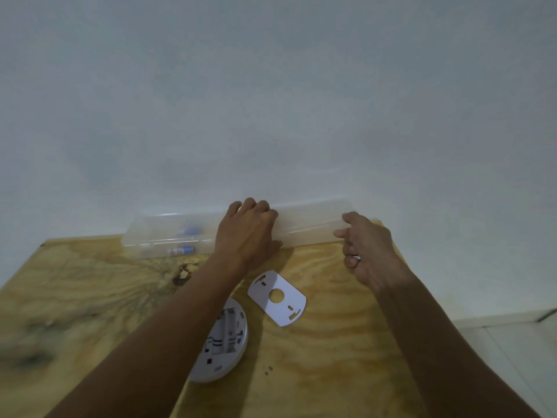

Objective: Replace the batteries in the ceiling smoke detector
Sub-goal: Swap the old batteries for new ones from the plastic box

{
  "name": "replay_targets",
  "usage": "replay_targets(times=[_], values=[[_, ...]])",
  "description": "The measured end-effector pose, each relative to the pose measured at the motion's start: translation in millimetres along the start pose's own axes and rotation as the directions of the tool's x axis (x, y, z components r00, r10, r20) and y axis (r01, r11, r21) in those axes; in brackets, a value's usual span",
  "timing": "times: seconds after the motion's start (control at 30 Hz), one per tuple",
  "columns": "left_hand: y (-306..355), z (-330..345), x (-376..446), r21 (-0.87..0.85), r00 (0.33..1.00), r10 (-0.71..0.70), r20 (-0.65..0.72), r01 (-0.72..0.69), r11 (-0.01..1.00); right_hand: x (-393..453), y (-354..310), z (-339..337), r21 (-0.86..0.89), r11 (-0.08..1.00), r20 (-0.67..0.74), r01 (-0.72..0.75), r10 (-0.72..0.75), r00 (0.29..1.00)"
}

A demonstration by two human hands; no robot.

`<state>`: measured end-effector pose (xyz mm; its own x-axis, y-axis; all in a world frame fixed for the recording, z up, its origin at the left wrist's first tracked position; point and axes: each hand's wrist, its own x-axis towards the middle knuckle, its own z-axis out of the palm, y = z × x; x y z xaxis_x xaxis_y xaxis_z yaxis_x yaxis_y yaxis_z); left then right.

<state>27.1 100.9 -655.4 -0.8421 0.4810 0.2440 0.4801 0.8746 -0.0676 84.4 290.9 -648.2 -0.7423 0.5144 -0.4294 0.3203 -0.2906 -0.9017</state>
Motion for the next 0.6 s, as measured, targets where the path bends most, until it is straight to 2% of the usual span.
replay_targets(times=[0.17, 0.3, 0.37, 0.6], values=[[2, -1, 1, 0.012, 1.0, 0.004, 0.012, -0.004, 1.0, 0, -4, -4, -0.016, 1.0, 0.047, -0.004, 0.005, 0.999], [4, -1, 1, 0.036, 1.0, 0.013, 0.015, -0.014, 0.999, 2, -4, -2, -0.167, 0.981, -0.029, 0.102, -0.108, 0.994], [4, -1, 2, 0.032, 1.0, 0.017, 0.011, -0.018, 0.999, 5, 1, -2, -0.179, 0.977, -0.043, 0.119, -0.129, 0.991], [2, 1, 3, 0.016, 0.999, 0.037, 0.002, -0.037, 0.999, -14, 25, 21, -0.106, 0.994, 0.077, 0.024, -0.016, 0.997]])
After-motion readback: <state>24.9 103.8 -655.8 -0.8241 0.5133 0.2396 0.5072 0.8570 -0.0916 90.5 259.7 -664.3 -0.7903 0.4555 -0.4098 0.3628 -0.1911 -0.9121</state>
